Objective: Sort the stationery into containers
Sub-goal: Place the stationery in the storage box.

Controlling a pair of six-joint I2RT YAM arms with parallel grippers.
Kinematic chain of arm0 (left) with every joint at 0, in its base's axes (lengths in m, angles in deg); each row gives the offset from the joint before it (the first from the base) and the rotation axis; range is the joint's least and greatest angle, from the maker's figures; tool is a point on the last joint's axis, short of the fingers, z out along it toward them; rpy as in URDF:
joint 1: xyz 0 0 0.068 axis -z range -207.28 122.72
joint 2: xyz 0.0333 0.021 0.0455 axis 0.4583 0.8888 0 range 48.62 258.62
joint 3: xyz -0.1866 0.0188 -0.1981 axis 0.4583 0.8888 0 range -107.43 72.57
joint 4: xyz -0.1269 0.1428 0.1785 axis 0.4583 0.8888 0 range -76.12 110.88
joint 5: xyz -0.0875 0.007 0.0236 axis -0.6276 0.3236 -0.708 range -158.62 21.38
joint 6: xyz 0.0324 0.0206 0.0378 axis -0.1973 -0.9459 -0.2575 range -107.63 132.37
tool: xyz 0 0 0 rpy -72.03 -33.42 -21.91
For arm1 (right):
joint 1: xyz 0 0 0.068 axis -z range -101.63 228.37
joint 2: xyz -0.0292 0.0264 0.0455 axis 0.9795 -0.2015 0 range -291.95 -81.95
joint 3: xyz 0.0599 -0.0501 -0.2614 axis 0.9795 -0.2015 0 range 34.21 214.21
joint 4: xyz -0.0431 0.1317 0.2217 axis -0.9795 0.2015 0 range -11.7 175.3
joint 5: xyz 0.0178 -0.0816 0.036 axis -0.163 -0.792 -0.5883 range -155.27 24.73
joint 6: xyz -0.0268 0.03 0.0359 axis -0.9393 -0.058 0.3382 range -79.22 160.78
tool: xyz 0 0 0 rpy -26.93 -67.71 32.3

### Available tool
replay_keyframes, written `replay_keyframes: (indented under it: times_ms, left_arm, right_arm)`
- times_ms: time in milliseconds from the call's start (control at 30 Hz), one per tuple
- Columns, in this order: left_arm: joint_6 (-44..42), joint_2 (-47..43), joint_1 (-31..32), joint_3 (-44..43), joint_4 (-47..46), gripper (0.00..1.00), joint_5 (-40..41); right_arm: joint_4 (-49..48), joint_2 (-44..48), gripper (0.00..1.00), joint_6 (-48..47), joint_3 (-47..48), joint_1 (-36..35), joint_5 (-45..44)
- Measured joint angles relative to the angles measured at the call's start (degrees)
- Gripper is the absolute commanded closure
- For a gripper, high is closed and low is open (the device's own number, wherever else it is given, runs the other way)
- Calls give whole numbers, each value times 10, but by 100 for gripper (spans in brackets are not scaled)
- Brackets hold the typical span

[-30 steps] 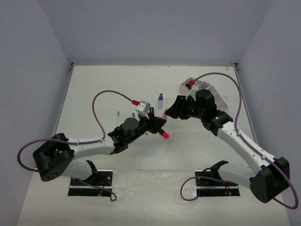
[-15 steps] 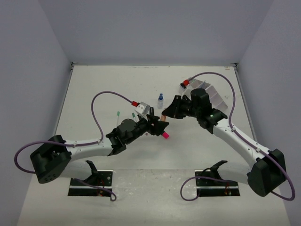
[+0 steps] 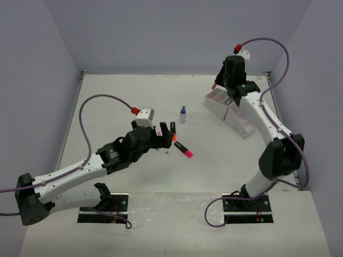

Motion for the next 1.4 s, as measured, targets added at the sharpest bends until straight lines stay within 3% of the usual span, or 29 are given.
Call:
replay_keyframes:
  times_ms: [300, 633, 733, 767, 933, 1067, 1233, 1400]
  left_arm:
    - [2, -157, 0, 10, 133, 0, 36]
    - [-13, -165, 0, 25, 169, 0, 39]
    - [-14, -162, 0, 31, 170, 0, 37]
    - [-14, -161, 0, 32, 170, 0, 36]
    - [-16, -160, 0, 35, 170, 0, 34]
    - [-18, -160, 0, 35, 170, 0, 34]
    - [-17, -153, 0, 35, 170, 0, 34]
    - [5, -134, 0, 25, 199, 0, 61]
  right_arm:
    - [59, -238, 100, -46, 219, 26, -107]
    - [101, -312, 98, -56, 229, 25, -108]
    - [101, -314, 85, -59, 229, 25, -107]
    - [101, -314, 64, -60, 229, 25, -107]
    - [101, -314, 54, -68, 229, 25, -105]
    - [100, -309, 52, -71, 226, 25, -97]
    - [98, -248, 43, -83, 198, 22, -68]
    - [72, -100, 9, -119, 104, -4, 30]
